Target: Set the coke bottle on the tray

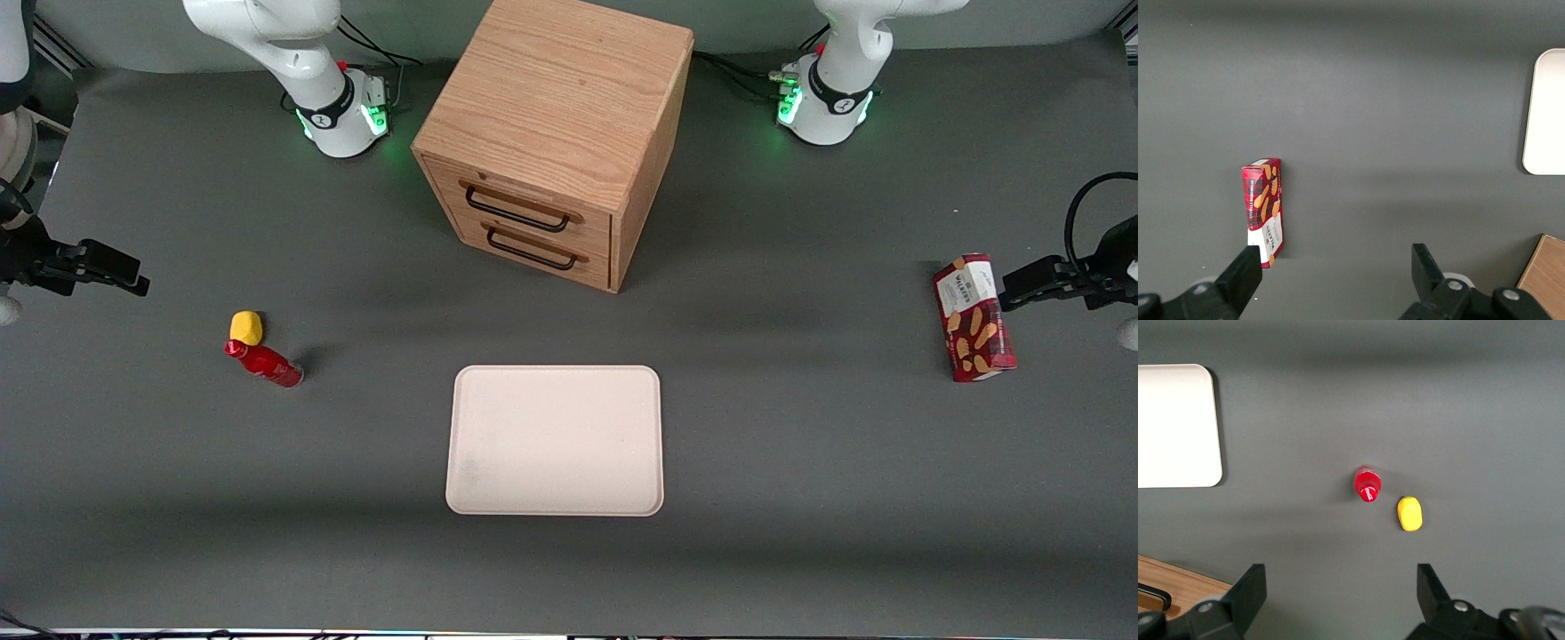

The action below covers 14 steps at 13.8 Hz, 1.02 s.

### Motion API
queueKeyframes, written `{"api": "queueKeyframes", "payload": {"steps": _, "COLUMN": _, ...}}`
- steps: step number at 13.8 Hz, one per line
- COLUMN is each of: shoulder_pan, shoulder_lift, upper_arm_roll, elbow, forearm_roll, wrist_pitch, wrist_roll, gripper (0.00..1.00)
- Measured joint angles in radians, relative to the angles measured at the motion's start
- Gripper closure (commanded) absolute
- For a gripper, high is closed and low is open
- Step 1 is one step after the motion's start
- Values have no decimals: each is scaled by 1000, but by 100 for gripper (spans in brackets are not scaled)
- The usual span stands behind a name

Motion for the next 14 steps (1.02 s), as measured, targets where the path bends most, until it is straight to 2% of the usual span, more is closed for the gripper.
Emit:
{"api": "queueKeyframes", "payload": {"steps": 6, "shoulder_pan": 0, "shoulder_lift": 0, "upper_arm_roll": 0, "elbow": 0, "forearm_roll": 0, "wrist_pitch": 0, "wrist_roll": -7, "gripper": 0}}
{"api": "queueKeyframes", "payload": {"steps": 14, "shoulder_pan": -14, "shoulder_lift": -1, "upper_arm_roll": -9, "elbow": 0, "forearm_roll": -1, "wrist_pitch": -1, "wrist_roll": -112, "gripper": 0}}
